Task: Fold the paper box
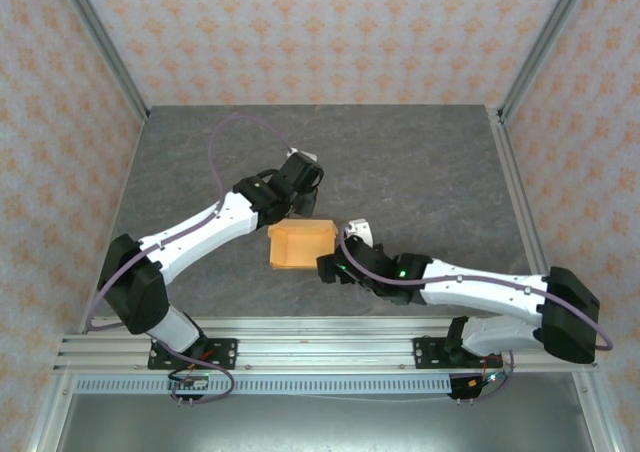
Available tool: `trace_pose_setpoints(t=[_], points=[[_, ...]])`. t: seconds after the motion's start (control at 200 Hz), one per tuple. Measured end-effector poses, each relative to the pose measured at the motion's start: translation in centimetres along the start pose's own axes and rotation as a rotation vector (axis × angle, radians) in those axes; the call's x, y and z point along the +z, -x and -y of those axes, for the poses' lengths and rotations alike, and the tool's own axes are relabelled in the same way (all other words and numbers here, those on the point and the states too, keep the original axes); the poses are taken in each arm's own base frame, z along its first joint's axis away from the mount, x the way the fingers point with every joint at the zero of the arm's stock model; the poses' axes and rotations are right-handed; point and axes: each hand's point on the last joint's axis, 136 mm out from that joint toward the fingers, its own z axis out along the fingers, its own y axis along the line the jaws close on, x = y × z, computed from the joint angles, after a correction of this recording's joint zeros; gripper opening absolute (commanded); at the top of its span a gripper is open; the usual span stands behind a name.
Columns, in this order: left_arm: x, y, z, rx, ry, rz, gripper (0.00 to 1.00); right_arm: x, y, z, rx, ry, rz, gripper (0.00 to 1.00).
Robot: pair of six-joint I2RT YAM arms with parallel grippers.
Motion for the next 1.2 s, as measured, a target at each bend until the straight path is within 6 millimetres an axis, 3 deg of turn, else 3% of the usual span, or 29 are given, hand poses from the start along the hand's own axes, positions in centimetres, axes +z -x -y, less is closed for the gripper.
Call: trace_pose_setpoints(t=[0.285, 0.44, 0.515, 0.576, 0.681, 0.896, 1.201], points=[[1.1, -1.3, 0.4, 0.016, 0.007, -0.039, 0.38, -2.6, 2.5, 3.4, 0.167, -0.053, 0.08, 0.75], [1.7, -2.9, 0.5, 0.018, 0.007, -0.074, 0.38, -3.4, 4.2, 5.4, 0.256, -0.089, 0.14, 0.74], [1.9, -3.7, 0.6, 0.02, 0.007, -0.091, 0.38, -3.3, 4.3, 5.9, 0.269, -0.102, 0.14, 0.62], [2.0, -3.9, 0.6, 0.016, 0.006, -0.096, 0.38, -2.6, 4.1, 6.2, 0.281, -0.115, 0.123, 0.52], [2.0, -3.9, 0.7, 0.013, 0.005, -0.096, 0.38, -0.4, 3.2, 6.9, 0.295, -0.15, 0.061, 0.44], [2.1, -4.0, 0.7, 0.003, 0.005, -0.092, 0.38, 4.3, 0.1, 8.1, 0.368, -0.128, -0.066, 0.45], [2.4, -4.5, 0.6, -0.019, 0.008, -0.097, 0.37, 8.1, -0.9, 5.8, 0.406, -0.013, -0.142, 0.44]])
